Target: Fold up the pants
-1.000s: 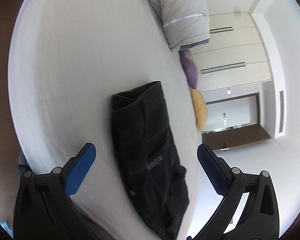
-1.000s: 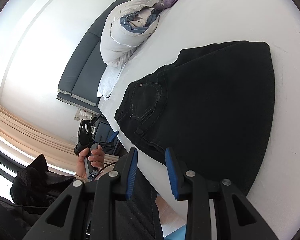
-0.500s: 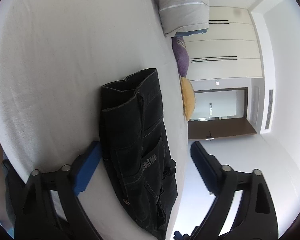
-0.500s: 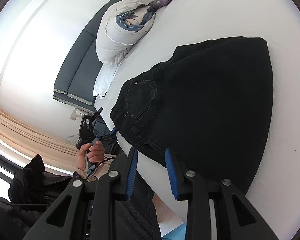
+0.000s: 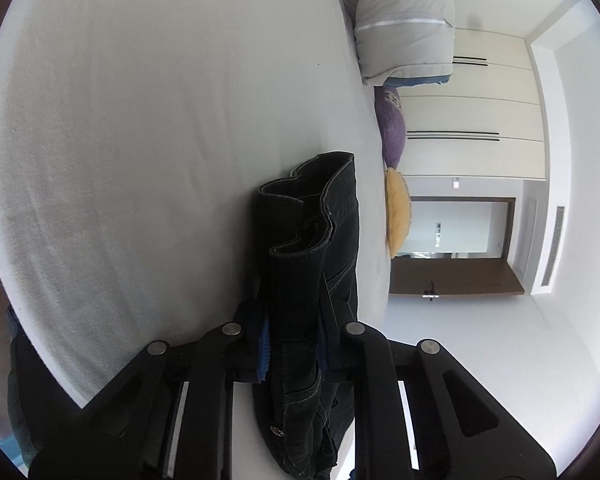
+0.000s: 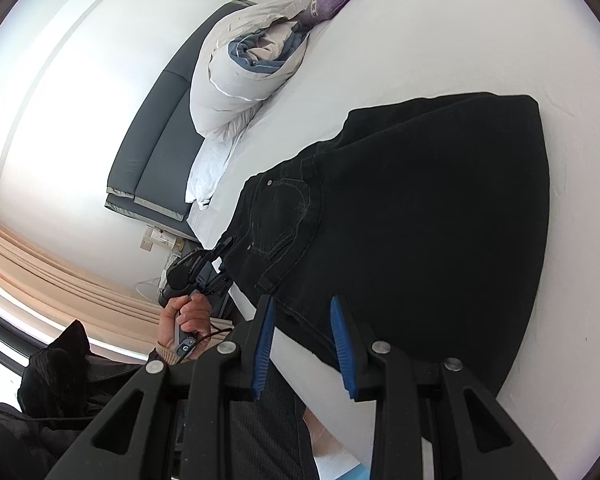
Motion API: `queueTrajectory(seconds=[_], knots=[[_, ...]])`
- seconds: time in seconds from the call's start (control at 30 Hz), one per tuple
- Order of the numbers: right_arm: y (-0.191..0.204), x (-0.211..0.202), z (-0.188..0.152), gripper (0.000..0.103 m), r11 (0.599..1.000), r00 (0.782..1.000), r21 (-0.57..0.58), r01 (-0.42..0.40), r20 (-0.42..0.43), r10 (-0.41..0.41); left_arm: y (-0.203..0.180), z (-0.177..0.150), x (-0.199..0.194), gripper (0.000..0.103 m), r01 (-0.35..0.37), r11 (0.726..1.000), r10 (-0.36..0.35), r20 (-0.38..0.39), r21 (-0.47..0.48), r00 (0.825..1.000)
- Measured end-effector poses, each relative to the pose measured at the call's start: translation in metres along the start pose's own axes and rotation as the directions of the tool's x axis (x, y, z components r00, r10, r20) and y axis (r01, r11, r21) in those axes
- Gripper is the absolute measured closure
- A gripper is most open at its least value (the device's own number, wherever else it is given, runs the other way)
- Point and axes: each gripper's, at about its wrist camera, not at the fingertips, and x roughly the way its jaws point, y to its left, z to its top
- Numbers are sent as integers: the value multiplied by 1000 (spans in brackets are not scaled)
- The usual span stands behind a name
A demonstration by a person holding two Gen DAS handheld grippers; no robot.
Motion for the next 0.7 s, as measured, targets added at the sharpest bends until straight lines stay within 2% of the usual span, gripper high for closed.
queueTrajectory(seconds=[0.13, 0.23, 0.3, 0.37, 0.47, 0.5, 0.57, 0.6, 0.63, 0.7], knots=[[2, 11, 12, 70, 1000, 1000, -7, 15, 2, -15, -20, -5, -4, 90, -53, 997, 50, 39, 62, 998], [2, 24, 23, 68, 999, 999, -6, 39, -1, -39, -58, -15, -8, 90, -120, 974, 107, 76, 190, 991], [0, 31, 30, 51, 999, 999, 7, 41, 0, -41, -94, -27, -4, 90, -166, 937, 143, 96, 309, 985], [-2, 36, 37, 44, 999, 999, 24, 39, 12, -39, -143, -58, 7, 90, -206, 848, 177, 105, 489, 979], [-11, 40, 49, 44, 997, 999, 77, 15, 30, -18, -197, -116, 32, 90, -230, 666, 216, 111, 710, 970], [-16, 39, 53, 44, 995, 999, 104, -1, 37, -3, -210, -141, 43, 90, -227, 594, 231, 107, 772, 967], [-24, 36, 61, 39, 988, 998, 152, -37, 60, 29, -225, -205, 67, 90, -225, 397, 272, 121, 890, 955], [-29, 34, 66, 34, 982, 996, 179, -55, 73, 43, -225, -224, 73, 90, -224, 338, 284, 128, 914, 950], [-32, 32, 69, 33, 978, 995, 196, -69, 78, 54, -222, -251, 83, 90, -219, 256, 302, 137, 942, 943], [-34, 29, 75, 29, 973, 994, 213, -90, 81, 75, -211, -288, 93, 90, -215, 142, 325, 159, 966, 932]])
